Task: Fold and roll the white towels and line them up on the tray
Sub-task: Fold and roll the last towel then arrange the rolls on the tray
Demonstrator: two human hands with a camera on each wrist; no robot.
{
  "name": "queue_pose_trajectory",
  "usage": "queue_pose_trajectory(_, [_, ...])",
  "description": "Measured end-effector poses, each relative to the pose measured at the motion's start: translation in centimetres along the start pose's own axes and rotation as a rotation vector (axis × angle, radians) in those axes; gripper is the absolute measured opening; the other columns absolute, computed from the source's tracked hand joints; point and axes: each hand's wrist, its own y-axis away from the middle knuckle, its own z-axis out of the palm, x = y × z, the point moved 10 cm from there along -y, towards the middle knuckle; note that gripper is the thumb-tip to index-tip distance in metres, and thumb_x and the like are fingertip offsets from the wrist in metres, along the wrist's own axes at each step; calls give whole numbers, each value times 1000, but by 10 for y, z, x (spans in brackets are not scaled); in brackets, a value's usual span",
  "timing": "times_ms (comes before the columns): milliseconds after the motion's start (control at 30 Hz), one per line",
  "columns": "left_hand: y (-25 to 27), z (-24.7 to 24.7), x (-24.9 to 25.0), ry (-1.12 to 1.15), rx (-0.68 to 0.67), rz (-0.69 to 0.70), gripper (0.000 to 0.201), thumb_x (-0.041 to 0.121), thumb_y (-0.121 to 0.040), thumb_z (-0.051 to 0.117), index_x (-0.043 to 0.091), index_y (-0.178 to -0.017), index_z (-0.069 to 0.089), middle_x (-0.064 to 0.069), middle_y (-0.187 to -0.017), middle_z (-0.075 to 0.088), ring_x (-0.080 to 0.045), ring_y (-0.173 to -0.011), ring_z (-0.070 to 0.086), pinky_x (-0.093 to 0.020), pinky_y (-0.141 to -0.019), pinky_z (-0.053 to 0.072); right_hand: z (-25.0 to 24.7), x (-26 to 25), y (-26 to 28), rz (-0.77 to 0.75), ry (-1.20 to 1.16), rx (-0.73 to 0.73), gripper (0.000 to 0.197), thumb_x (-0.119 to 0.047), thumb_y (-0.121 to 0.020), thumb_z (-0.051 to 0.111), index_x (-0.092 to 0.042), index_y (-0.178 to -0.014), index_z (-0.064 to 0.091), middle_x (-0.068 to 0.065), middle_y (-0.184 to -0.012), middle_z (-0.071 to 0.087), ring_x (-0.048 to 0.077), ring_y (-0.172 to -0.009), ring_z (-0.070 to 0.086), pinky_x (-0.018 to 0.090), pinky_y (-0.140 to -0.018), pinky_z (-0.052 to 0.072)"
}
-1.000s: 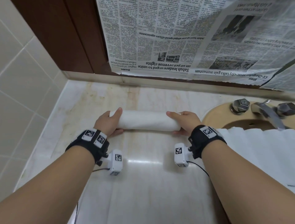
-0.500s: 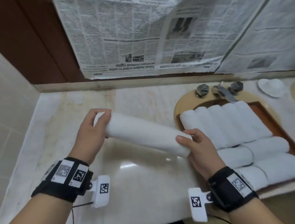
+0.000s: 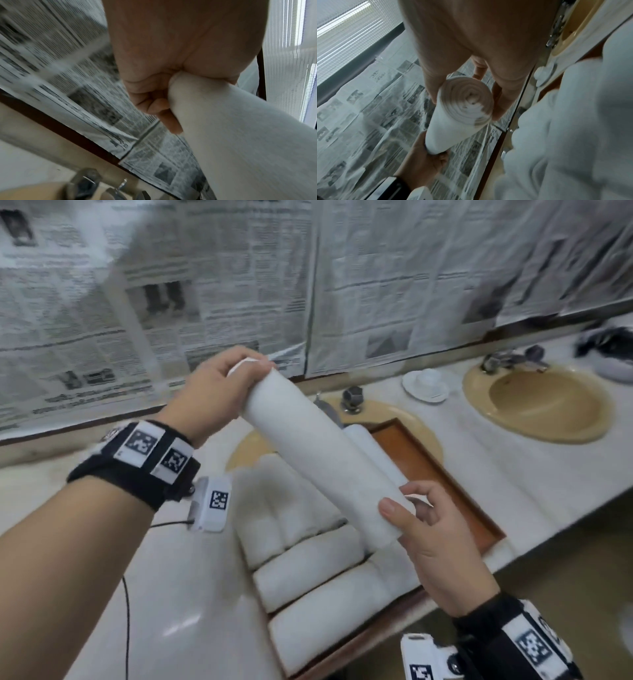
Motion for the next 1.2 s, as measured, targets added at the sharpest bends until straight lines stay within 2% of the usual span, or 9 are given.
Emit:
queue_pose_trajectory(133, [-52, 116, 19, -111, -139, -6, 20, 40, -96, 58, 37, -97, 77, 19, -94, 72, 1, -78, 62, -24, -58, 44, -82, -11, -26, 13, 67, 99, 55, -43, -72, 82, -22, -118, 59, -2, -106, 76, 22, -102, 72, 54, -100, 52])
queue_pose_trajectory(200, [-72, 169, 19, -147, -219, -39, 23, 44, -95, 57, 37, -102, 77, 16, -104, 72, 4, -82, 64, -25, -61, 50, -117, -7, -40, 52, 59, 130, 51, -41, -77, 78, -22, -120, 59, 0, -108, 76, 23, -103, 73, 50, -95, 56])
queue_pose_trajectory(333, [-105, 257, 1, -311, -416, -114, 37, 60, -89, 54, 37, -112, 73, 7, -120, 69, -14, -108, 63, -35, -95, 51, -172, 17, -63, 139, 70, 202, 45, -44, -78, 76, -27, -116, 61, 2, -103, 76, 24, -94, 74, 35, -72, 57])
queue_pose_trajectory(467, [-123, 320, -19, -512, -517, -128, 37, 47, -104, 46, 26, -124, 68, 1, -133, 63, -20, -118, 56, -31, -101, 42, -211, 44, -79, 221, 78, 270, 29, -43, -90, 71, -33, -116, 63, -1, -107, 75, 18, -95, 75, 41, -93, 57])
queue_pose_trajectory(600, [-133, 360, -45, -752, -545, -166, 44, 50, -104, 41, 22, -128, 66, -4, -138, 60, -26, -126, 52, -30, -94, 34, -229, 72, -89, 310, 66, 320, 23, -43, -94, 66, -29, -112, 65, -2, -108, 74, 14, -98, 74, 40, -95, 57])
queue_pose_trajectory(733, [-136, 385, -74, -870, -558, -230, 49, 42, -106, 41, 5, -128, 65, -15, -136, 62, -30, -126, 54, -28, -98, 35, -240, 91, -93, 347, 169, 351, 18, -49, -95, 62, -35, -106, 65, -7, -105, 73, 13, -97, 73, 40, -90, 60])
queue_pose_trajectory(867, [-141, 393, -83, -886, -498, -279, 53, 43, -104, 43, 2, -133, 59, -17, -134, 62, -35, -120, 57, -31, -87, 36, -246, 84, -96, 284, 421, 380, 13, -60, -94, 54, -49, -95, 59, -12, -94, 73, 11, -82, 74, 43, -81, 61])
queue_pose_trajectory(967, [-137, 397, -81, -912, -444, -280, 54, 43, -103, 47, 1, -137, 54, -18, -135, 61, -36, -122, 58, -31, -85, 36, -244, 72, -95, 258, 629, 366, 19, -63, -95, 46, -46, -96, 54, -13, -87, 71, 10, -77, 72, 40, -75, 60])
queue_pose_trajectory(1200, [-96, 314, -34, -747, -316, -172, 56, 67, -96, 49, 20, -126, 52, -4, -113, 64, -25, -106, 61, -35, -85, 44, -243, 39, -107, 249, 1015, 218, 31, -61, -97, 43, -35, -111, 53, -3, -111, 49, 7, -83, 58, 33, -75, 51])
